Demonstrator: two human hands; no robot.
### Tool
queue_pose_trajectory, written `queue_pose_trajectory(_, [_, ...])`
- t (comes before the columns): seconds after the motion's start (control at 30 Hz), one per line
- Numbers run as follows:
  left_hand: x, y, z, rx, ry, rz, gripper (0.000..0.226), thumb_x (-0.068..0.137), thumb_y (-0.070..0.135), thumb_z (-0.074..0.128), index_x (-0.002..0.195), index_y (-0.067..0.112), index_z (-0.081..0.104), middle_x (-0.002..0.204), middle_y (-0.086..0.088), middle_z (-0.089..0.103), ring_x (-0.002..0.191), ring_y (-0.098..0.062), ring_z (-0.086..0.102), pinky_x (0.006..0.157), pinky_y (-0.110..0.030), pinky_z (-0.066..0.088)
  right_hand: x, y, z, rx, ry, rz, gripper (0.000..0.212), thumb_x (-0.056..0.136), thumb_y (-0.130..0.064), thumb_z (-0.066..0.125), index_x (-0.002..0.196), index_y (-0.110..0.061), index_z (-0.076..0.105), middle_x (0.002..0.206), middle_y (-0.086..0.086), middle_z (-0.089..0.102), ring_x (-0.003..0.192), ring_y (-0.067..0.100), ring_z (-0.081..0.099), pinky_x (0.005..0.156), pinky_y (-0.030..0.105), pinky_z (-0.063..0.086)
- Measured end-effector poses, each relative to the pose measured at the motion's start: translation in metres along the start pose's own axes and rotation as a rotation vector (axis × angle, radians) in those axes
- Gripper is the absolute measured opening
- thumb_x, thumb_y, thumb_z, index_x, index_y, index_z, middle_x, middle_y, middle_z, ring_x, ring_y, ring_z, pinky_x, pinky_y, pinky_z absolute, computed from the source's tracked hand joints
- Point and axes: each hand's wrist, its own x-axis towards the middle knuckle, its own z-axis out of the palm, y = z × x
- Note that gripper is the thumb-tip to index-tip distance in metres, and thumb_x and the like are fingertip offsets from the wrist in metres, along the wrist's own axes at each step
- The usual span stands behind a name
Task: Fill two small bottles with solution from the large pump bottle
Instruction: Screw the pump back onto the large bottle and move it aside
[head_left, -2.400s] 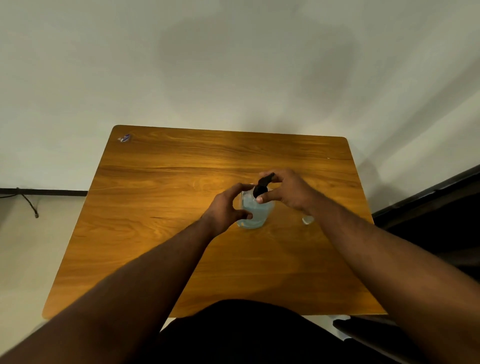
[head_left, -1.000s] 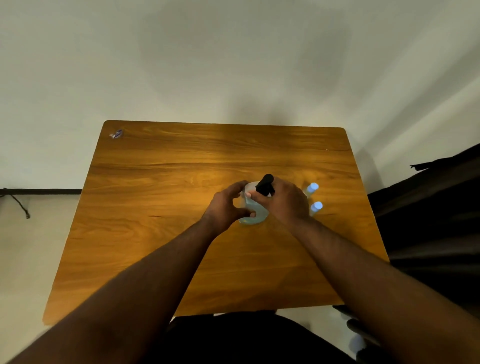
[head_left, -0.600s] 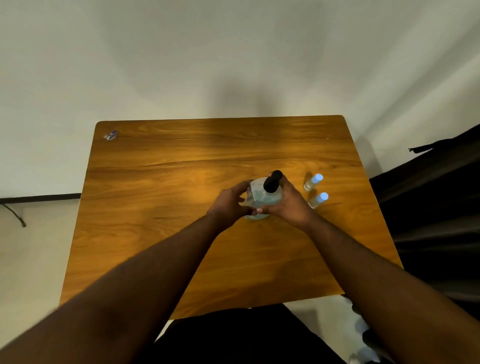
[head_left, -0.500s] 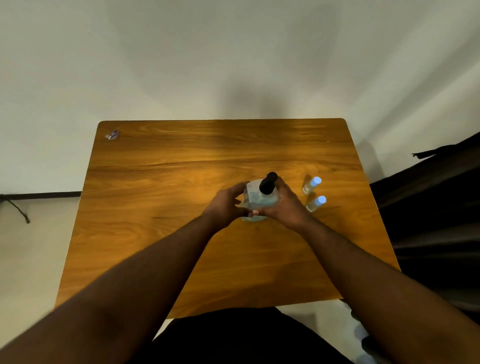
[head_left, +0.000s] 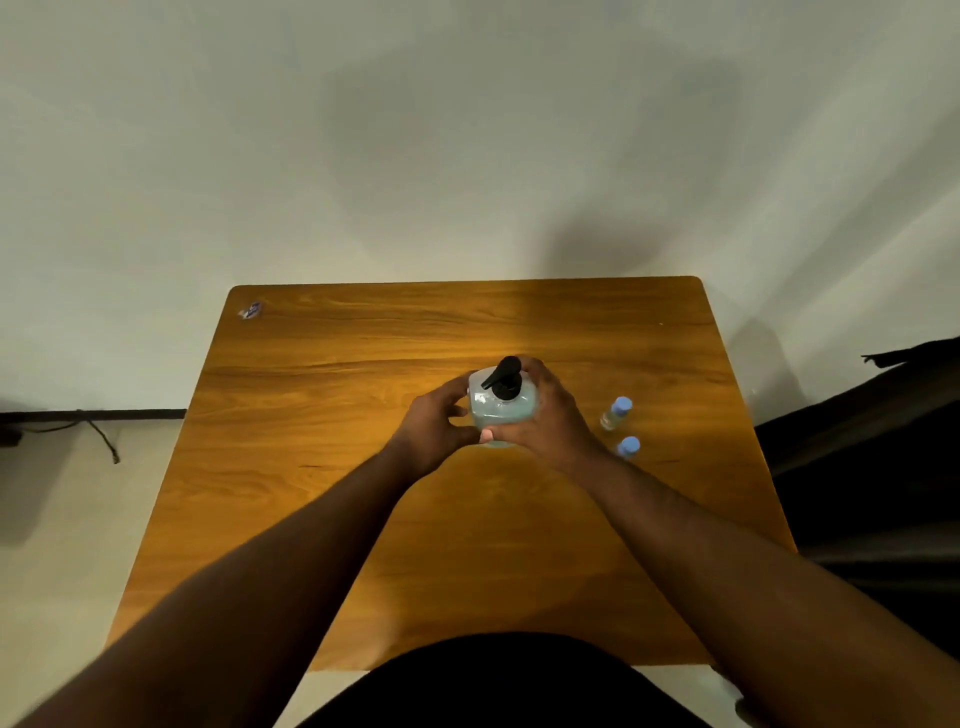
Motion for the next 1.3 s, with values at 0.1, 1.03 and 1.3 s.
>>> queue_pose_trajectory(0.1, [0.004, 0.005, -0.012, 0.007, 0.045, -0.007, 0.077, 0.075, 0.016, 0.083, 0.142, 0.026, 0.048, 0.138, 0.013, 0.056, 0.123, -0.013, 0.056, 0.102, -0.031, 0.048, 0.016, -0.011, -0.002, -0.023, -0.022, -0.047, 0.092, 0.048, -0.031, 0.092, 0.127, -0.029, 0.044, 0.124, 0.0, 0.053, 0.112, 0.018, 0.052, 0.088, 0.039, 0.054])
queue_pose_trajectory(1.03, [0.075, -0.189, -0.317, 0.653, 0.049, -0.493, 0.08, 0.083, 0.029, 0.074, 0.149, 0.024, 0.029, 0.148, -0.011, 0.044, 0.13, -0.037, 0.047, 0.102, -0.055, 0.046, 0.292, -0.157, 0.273, -0.004, -0.127, 0.005, 0.084, 0.061, -0.025, 0.088, 0.13, -0.022, 0.041, 0.13, 0.007, 0.051, 0.113, 0.03, 0.054, 0.084, 0.05, 0.055])
queue_pose_trajectory(1.3, [0.082, -0.229, -0.313, 0.643, -0.067, -0.555, 0.074, 0.087, 0.031, 0.069, 0.149, 0.016, 0.031, 0.154, -0.014, 0.035, 0.137, -0.037, 0.041, 0.111, -0.052, 0.038, 0.305, -0.136, 0.281, 0.019, -0.163, 0.034, 0.102, 0.06, -0.016, 0.088, 0.141, -0.031, 0.029, 0.14, 0.005, 0.041, 0.124, 0.028, 0.046, 0.082, 0.039, 0.058])
